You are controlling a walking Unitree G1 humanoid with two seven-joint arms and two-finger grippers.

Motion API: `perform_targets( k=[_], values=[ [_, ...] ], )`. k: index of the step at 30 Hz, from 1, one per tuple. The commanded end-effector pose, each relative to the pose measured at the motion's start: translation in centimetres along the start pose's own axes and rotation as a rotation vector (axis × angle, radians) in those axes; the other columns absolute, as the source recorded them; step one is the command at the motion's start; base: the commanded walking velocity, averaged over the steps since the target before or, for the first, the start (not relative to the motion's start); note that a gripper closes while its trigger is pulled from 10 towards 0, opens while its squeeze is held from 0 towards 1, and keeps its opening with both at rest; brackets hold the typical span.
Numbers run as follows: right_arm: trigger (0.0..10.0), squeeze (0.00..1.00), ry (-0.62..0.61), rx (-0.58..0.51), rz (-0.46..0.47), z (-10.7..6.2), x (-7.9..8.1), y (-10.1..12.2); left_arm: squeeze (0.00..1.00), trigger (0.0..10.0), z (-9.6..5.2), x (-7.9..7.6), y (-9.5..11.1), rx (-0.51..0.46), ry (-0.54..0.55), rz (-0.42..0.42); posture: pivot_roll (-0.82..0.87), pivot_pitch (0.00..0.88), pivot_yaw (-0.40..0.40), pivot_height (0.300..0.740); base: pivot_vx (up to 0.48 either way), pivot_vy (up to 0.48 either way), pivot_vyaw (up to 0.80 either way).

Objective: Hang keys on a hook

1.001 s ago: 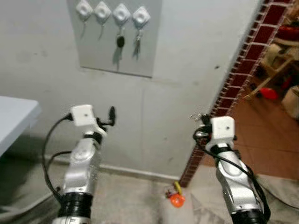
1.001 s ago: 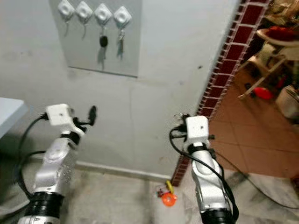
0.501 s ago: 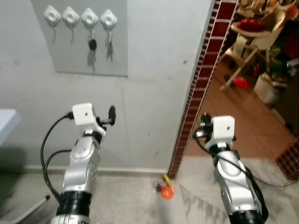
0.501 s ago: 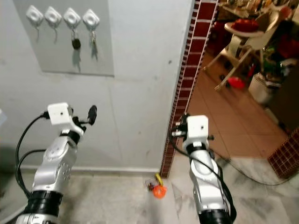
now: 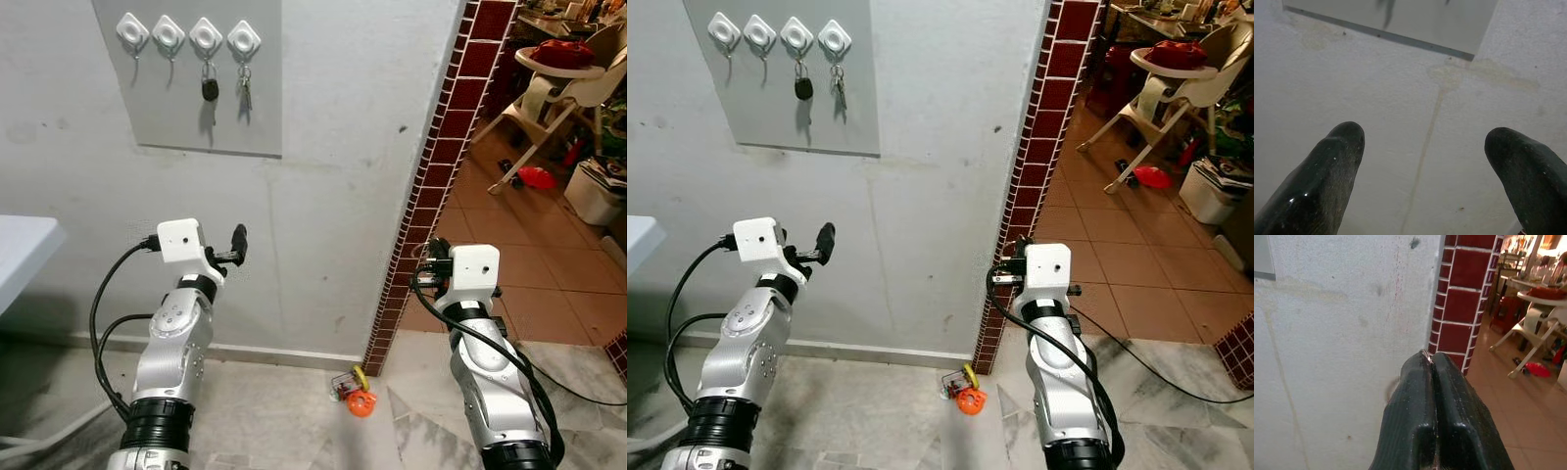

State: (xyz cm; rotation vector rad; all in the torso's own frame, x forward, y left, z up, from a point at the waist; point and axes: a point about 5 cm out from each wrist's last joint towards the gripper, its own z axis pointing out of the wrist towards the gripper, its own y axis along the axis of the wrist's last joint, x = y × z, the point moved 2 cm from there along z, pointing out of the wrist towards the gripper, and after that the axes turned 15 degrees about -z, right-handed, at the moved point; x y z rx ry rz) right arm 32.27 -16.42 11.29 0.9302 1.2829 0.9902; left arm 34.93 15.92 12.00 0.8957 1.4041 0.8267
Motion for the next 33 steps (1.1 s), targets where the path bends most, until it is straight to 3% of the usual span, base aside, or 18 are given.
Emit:
perform_targets(
  k=[1, 8, 33],
  values=[
    [10.0, 0.00, -0.025, -0.004, 0.008, -0.05, -0.53, 0.24, 0.00, 10.0, 0.33, -0.33, 0.53, -0.004, -0.017, 0.001, -0.01, 0.000, -0.004, 0.740, 0.000, 0.000, 0.00],
    [10.0, 0.00, -0.031, -0.003, 0.015, -0.24, -0.39, 0.17, 0.00, 10.0, 0.37, -0.53, 0.67, -0.003, -0.033, -0.018, -0.01, 0.000, 0.004, 0.740, 0.000, 0.000, 0.00],
    [10.0, 0.00, -0.043, 0.002, 0.038, -0.99, -0.06, -0.13, 0.00, 10.0, -0.02, -0.47, 0.55, 0.019, -0.054, -0.011, -0.01, 0.000, 0.024, 0.740, 0.000, 0.360, 0.00]
  ],
)
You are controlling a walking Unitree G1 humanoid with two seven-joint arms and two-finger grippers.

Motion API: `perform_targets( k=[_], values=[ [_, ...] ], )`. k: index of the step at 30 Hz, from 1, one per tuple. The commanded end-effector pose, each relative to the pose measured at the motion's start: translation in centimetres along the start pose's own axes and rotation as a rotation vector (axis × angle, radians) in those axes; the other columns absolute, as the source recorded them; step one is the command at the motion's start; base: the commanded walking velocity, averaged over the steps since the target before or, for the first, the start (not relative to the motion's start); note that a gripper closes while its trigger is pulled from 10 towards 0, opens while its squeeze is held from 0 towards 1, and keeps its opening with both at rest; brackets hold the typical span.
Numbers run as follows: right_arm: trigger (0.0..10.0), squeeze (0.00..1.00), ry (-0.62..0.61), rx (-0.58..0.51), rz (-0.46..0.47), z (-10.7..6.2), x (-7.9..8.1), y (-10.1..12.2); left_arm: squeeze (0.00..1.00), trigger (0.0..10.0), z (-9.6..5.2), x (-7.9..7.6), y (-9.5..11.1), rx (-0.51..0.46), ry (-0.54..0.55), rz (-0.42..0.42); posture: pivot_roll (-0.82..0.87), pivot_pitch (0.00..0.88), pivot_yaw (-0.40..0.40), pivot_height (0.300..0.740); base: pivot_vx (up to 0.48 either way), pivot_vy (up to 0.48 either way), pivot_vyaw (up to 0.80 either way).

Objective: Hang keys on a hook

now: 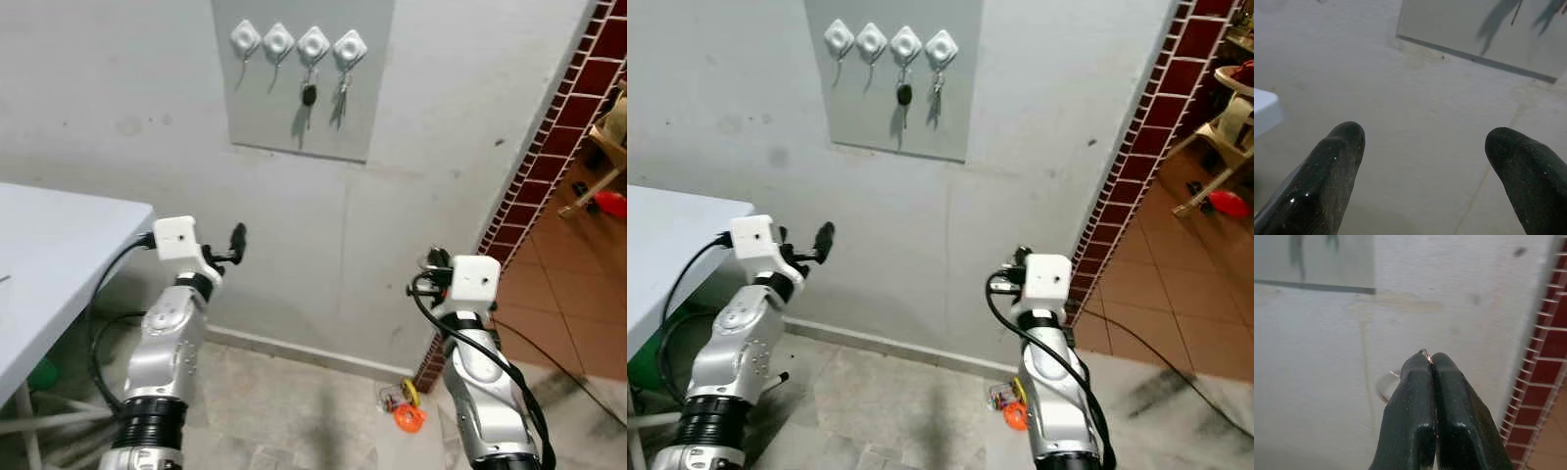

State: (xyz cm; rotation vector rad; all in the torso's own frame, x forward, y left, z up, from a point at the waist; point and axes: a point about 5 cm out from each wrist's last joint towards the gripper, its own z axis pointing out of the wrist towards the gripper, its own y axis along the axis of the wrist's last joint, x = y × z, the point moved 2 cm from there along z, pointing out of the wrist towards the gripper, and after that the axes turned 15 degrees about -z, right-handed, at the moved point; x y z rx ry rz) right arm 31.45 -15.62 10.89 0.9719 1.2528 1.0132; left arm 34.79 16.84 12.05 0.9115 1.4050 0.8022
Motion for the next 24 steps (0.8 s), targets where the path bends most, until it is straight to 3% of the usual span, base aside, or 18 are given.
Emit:
perform_targets(
  k=[1, 24],
  values=[
    [10.0, 0.00, -0.024, -0.002, -0.008, -0.13, -0.92, -0.01, 0.00, 10.0, 0.17, -1.27, 0.09, -0.001, -0.041, -0.005, -0.01, 0.000, 0.024, 0.740, 0.000, 0.405, 0.00],
    [10.0, 0.00, -0.018, 0.007, -0.004, -0.64, -0.71, -0.05, 0.00, 10.0, -0.10, -1.33, -0.08, 0.012, -0.044, -0.005, -0.02, 0.000, 0.026, 0.740, 0.000, 0.369, 0.00]
  ],
)
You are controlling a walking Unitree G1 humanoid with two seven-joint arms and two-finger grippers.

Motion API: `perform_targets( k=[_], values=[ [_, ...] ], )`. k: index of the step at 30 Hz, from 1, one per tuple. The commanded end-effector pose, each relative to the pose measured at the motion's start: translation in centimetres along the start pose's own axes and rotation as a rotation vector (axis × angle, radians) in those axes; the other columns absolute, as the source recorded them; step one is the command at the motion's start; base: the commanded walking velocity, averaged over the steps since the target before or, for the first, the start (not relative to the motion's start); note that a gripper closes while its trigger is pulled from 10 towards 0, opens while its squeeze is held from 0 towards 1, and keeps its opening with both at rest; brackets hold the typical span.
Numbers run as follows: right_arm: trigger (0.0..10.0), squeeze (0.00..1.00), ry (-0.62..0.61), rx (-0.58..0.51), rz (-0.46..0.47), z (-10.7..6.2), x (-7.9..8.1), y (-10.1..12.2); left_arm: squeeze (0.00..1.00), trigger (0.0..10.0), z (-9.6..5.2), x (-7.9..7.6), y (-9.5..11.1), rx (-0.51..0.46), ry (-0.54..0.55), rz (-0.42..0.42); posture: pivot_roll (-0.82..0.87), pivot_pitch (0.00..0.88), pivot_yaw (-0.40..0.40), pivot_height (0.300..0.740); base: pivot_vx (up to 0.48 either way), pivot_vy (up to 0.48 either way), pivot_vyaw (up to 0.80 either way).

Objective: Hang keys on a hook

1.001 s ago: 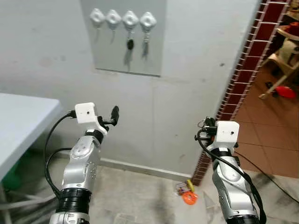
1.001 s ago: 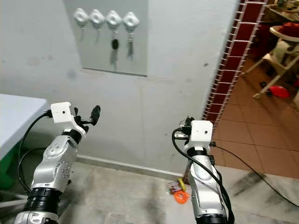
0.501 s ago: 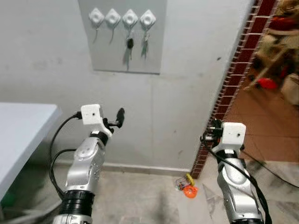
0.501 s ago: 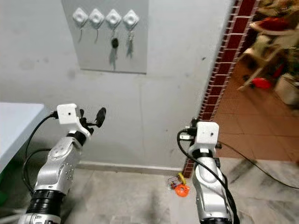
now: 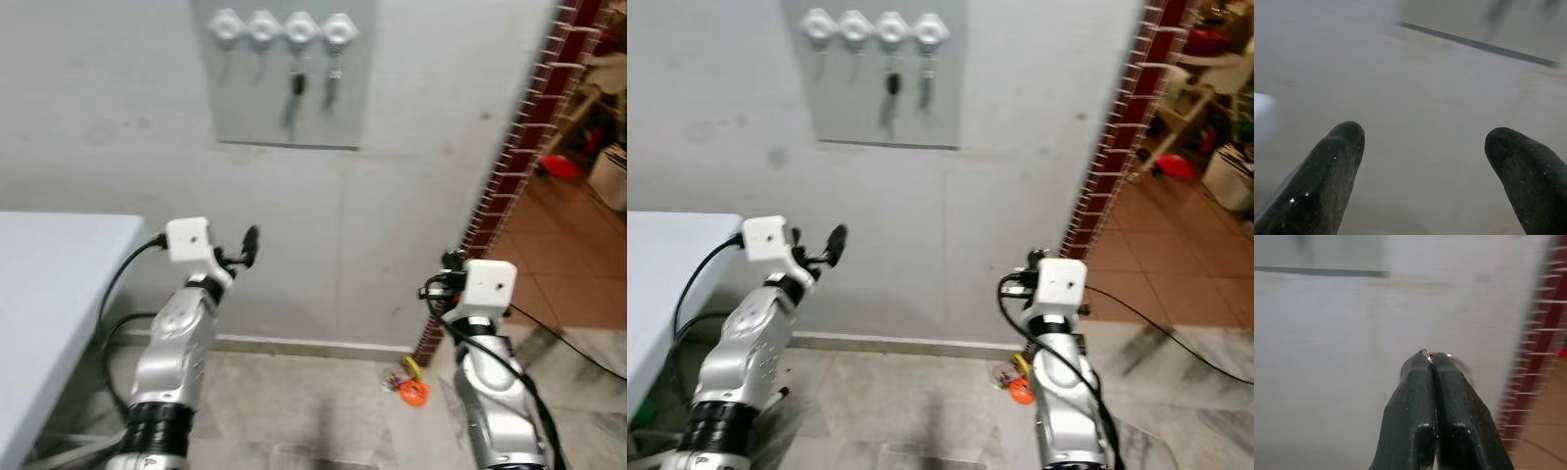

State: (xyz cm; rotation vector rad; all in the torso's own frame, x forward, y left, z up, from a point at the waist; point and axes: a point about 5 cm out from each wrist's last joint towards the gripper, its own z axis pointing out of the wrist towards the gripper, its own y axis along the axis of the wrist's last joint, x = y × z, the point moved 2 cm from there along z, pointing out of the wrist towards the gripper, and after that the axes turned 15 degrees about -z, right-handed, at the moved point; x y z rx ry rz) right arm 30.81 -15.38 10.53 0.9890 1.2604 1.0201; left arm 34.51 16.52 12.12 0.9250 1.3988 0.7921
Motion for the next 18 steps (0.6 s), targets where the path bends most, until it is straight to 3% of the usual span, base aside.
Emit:
perform_targets(
  k=[1, 13, 18],
  values=[
    [10.0, 0.00, -0.024, -0.005, -0.017, 0.02, -1.01, 0.19, 0.00, 10.0, 0.19, -1.01, 0.01, 0.003, -0.032, -0.009, -0.02, 0.000, 0.026, 0.740, 0.000, 0.401, 0.00],
    [10.0, 0.00, -0.025, 0.003, -0.014, -0.16, -0.94, 0.10, 0.00, 10.0, 0.14, -0.97, 0.02, 0.007, -0.032, -0.008, -0.02, 0.000, 0.028, 0.740, 0.000, 0.383, 0.00],
    [10.0, 0.00, -0.024, 0.006, -0.014, -0.21, -0.94, 0.06, 0.00, 10.0, 0.13, -0.92, 0.02, 0.006, -0.024, -0.001, -0.02, 0.000, 0.029, 0.740, 0.000, 0.196, 0.00]
  ],
)
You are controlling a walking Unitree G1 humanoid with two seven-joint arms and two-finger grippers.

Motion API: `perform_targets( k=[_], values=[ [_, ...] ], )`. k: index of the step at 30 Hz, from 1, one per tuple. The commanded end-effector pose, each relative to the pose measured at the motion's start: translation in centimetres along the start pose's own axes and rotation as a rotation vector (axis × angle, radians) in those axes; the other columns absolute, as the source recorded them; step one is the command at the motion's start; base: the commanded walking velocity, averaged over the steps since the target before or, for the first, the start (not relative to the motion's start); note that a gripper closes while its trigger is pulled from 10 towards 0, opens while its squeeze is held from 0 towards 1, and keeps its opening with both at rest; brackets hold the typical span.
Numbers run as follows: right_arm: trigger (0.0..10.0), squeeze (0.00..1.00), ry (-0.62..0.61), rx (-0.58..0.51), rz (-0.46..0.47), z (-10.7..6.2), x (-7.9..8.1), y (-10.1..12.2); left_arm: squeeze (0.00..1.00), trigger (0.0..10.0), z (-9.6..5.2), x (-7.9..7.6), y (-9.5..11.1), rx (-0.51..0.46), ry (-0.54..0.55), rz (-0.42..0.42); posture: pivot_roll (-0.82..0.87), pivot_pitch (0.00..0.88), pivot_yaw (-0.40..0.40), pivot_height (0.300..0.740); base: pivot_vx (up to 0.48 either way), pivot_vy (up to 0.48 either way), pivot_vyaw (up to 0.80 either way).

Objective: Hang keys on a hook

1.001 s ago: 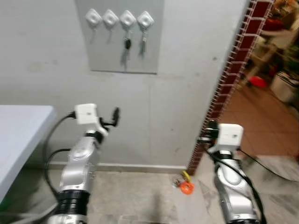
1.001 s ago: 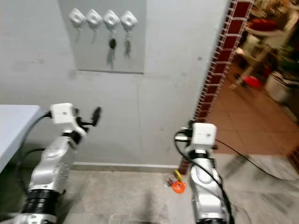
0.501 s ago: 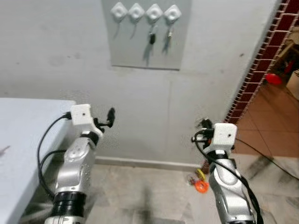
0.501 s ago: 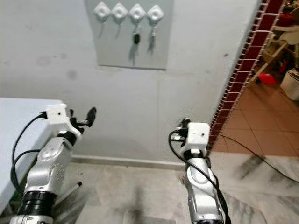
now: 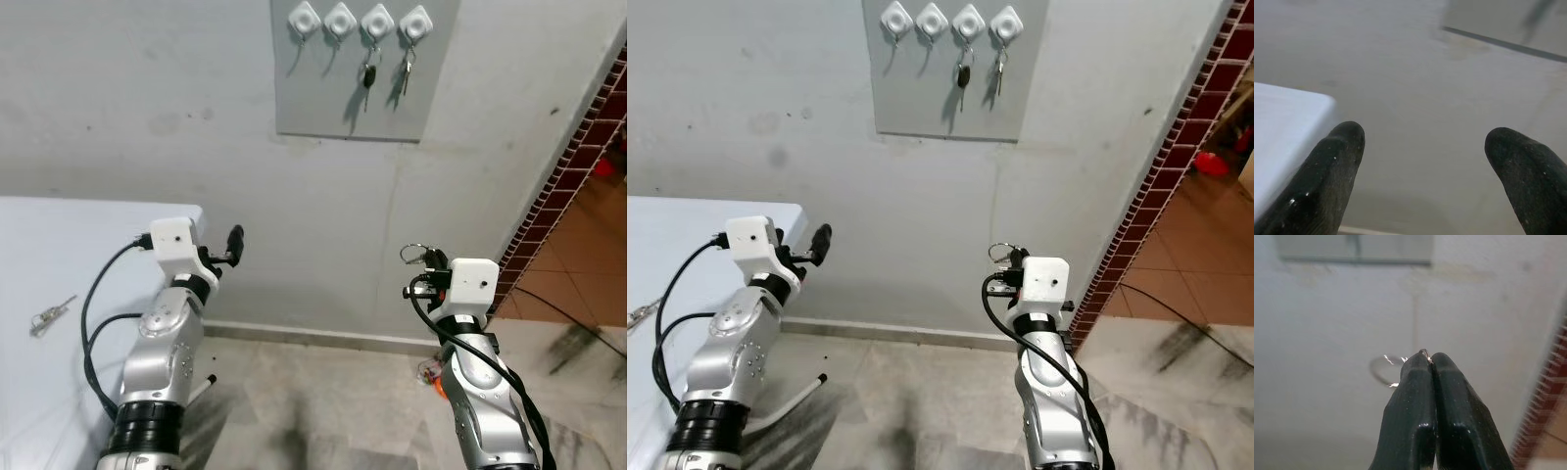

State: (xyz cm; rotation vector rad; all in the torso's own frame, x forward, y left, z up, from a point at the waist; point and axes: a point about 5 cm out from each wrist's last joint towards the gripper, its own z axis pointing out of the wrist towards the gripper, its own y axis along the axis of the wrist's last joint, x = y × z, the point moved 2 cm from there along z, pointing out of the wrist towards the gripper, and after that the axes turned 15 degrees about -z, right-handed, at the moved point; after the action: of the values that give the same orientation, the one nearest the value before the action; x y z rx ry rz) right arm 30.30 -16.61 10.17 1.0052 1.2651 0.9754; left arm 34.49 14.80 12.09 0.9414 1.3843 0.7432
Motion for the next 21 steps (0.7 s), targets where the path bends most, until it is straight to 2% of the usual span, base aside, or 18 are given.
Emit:
perform_targets(
  k=[1, 7, 14, 17, 21],
  values=[
    [10.0, 0.00, 0.000, -0.022, 0.007, 0.28, 0.17, 0.73, 0.00, 10.0, 0.04, 0.61, 0.71, -0.007, 0.021, 0.036, -0.02, 0.000, 0.028, 0.740, 0.000, 0.000, 0.00],
    [10.0, 0.00, -0.002, -0.018, 0.007, 0.25, 0.13, 0.72, 0.00, 10.0, 0.04, 0.64, 0.60, 0.005, 0.031, 0.042, -0.01, 0.000, 0.028, 0.740, 0.000, 0.000, 0.00],
    [10.0, 0.00, -0.008, -0.023, 0.011, 0.22, -0.08, 0.85, 0.00, 10.0, -0.08, -0.06, 1.10, -0.022, -0.002, 0.052, -0.01, 0.000, 0.027, 0.740, 0.000, 0.000, 0.00],
    [10.0, 0.00, -0.012, -0.032, 0.014, 0.19, -0.19, 0.99, 0.00, 10.0, -0.09, 0.06, 1.09, -0.010, 0.005, 0.082, -0.01, 0.000, 0.027, 0.740, 0.000, 0.000, 0.00],
    [10.0, 0.00, -0.006, -0.038, 0.008, 0.22, -0.24, 1.10, 0.00, 10.0, -0.10, 0.18, 1.07, 0.002, -0.006, 0.075, -0.01, 0.000, 0.025, 0.740, 0.000, 0.000, 0.00]
  ],
)
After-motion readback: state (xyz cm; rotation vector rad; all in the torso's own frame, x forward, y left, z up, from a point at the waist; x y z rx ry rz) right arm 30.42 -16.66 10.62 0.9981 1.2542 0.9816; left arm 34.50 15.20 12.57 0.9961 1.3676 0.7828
